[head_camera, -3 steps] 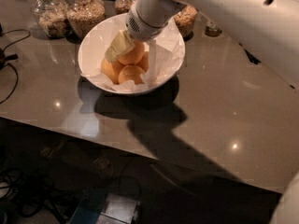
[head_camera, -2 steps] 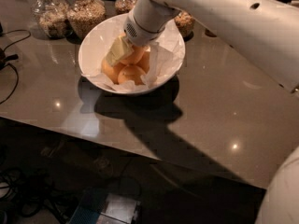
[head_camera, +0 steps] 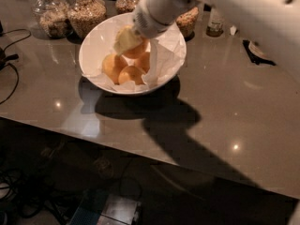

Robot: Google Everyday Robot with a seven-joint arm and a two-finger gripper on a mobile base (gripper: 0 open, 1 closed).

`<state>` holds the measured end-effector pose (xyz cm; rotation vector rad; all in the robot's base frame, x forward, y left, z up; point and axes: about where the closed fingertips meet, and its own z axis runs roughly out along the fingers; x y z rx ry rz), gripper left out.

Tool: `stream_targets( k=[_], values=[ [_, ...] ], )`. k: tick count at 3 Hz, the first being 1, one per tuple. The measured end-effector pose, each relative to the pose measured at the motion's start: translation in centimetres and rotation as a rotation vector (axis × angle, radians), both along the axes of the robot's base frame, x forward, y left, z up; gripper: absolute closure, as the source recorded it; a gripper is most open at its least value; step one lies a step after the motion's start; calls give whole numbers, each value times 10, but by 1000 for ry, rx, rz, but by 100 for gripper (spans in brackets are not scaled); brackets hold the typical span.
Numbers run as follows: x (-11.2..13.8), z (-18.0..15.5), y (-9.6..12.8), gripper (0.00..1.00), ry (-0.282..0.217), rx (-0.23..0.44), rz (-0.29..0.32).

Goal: Pick orange from white bowl

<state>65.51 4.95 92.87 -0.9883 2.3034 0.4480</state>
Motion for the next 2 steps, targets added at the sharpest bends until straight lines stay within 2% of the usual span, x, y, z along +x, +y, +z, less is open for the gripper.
stream_targets(
  k=[1, 2],
  values=[
    [-10, 48, -36, 100, -45, 235, 126],
    [-33, 89, -49, 100, -86, 335, 329]
  ],
)
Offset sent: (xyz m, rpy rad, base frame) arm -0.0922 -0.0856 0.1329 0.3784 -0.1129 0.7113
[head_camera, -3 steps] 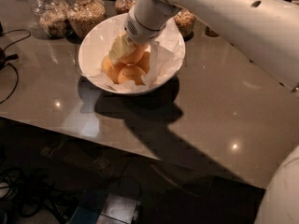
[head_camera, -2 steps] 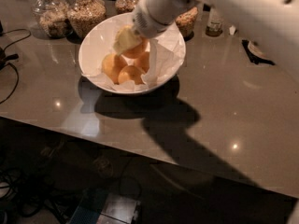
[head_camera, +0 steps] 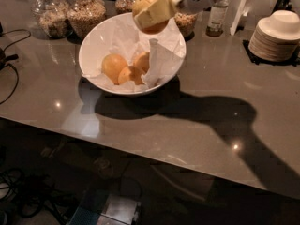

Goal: Pick orange from white bowl

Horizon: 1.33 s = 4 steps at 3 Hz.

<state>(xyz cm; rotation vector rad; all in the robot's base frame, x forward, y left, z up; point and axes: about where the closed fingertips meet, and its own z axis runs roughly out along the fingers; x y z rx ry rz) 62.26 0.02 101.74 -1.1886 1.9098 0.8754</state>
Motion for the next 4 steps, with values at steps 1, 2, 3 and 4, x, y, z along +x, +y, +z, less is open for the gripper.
stream_targets(
  k=[1, 2, 3, 4],
  values=[
    [-30, 29, -7, 100, -48, -55, 140],
    [-88, 43, -24, 100, -22, -153, 227],
    [-138, 24, -38, 100, 54, -147, 272],
    [-143, -2, -54, 100, 116, -154, 235]
  ],
)
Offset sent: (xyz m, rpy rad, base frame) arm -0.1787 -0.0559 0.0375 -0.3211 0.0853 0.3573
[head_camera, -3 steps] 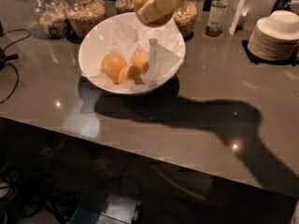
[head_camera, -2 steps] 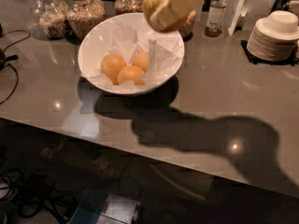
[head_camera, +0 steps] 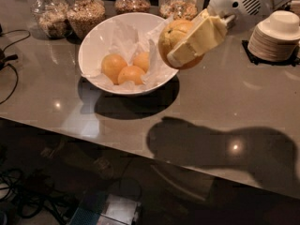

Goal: Pick orange from white bowl

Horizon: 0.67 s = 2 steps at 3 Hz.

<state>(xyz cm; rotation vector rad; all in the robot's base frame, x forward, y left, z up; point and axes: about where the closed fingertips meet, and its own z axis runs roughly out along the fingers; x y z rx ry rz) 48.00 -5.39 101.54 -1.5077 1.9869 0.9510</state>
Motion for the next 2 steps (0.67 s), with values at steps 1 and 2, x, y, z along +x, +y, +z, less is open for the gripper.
stream_targets(
  k=[1, 2],
  values=[
    [2, 1, 2, 100, -6, 6, -5],
    [-19, 3, 14, 100, 51, 34, 59]
  ],
)
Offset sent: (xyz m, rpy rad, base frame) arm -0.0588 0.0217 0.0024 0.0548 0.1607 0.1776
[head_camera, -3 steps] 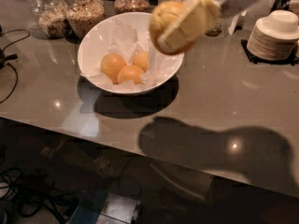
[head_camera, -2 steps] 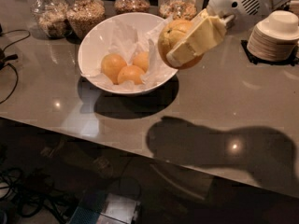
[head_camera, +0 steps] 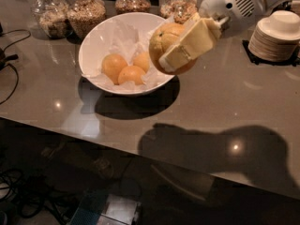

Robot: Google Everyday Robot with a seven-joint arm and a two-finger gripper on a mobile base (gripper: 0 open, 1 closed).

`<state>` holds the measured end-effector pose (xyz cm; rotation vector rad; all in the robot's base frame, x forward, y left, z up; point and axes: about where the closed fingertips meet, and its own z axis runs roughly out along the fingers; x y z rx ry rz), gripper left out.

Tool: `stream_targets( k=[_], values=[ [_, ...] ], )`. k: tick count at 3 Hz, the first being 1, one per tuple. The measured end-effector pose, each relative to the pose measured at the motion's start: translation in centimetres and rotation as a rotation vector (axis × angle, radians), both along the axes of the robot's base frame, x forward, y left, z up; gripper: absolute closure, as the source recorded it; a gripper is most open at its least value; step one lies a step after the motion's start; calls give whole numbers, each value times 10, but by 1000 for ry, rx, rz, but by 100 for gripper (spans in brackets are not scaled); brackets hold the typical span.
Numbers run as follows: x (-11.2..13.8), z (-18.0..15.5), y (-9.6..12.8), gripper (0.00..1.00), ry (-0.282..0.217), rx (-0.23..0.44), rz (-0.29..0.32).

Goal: Pick orange from white bowl

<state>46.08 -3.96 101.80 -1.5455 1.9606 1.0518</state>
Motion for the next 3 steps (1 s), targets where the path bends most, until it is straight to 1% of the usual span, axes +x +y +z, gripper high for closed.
stream_targets(
  k=[1, 2, 3],
  values=[
    [-38, 0, 17, 100, 35, 41, 79],
    [-66, -9, 31, 100, 75, 91, 160],
    [-63, -7, 35, 100, 63, 96, 146]
  ],
)
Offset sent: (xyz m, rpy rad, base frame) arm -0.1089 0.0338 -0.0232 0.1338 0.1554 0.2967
